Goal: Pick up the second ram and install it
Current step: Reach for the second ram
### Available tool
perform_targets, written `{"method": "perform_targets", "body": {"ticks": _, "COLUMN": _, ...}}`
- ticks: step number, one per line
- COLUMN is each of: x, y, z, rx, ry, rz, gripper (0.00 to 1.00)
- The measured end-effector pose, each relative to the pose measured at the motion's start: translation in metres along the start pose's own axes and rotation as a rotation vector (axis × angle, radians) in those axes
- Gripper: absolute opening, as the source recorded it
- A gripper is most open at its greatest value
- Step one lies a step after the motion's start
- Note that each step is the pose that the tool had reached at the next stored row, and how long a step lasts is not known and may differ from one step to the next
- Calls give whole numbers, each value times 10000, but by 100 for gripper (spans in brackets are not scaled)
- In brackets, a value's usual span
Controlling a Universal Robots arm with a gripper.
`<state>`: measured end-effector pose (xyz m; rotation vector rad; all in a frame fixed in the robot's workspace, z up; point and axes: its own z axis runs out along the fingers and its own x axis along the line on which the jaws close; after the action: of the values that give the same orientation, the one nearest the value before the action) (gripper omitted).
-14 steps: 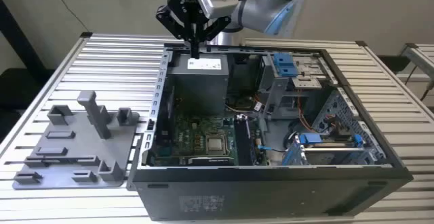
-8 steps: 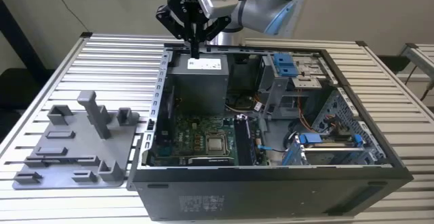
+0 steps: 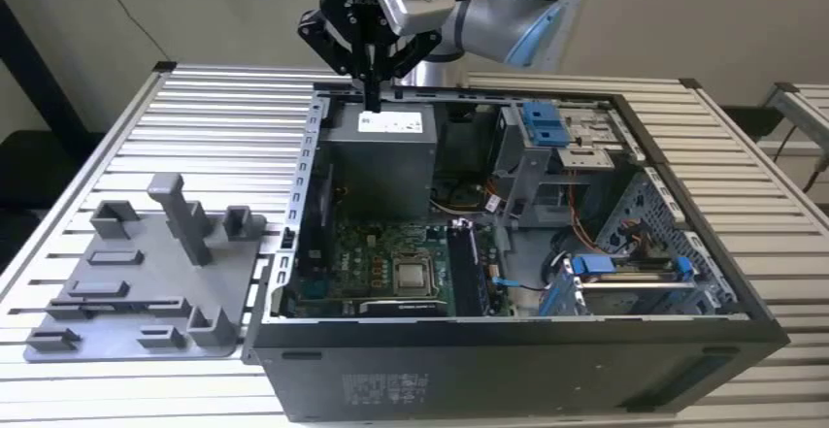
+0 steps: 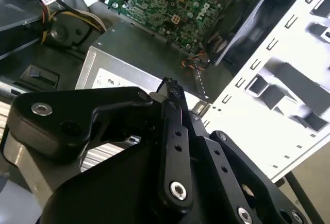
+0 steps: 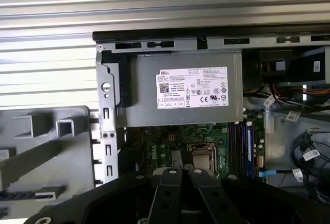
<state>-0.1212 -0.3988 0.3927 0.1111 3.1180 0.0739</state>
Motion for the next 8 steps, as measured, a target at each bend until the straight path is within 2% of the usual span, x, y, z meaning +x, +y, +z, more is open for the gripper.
{"method": "perform_targets", "body": {"ticks": 5, "x": 32, "y": -2, "z": -1, "rx": 3, "ry": 1, "rz": -30, "gripper": 11}}
{"method": "perform_targets", "body": {"ticks": 8, "x": 96, "y": -7, "z": -2, "rx": 1, "ry": 5, "rz": -121, "gripper": 11}}
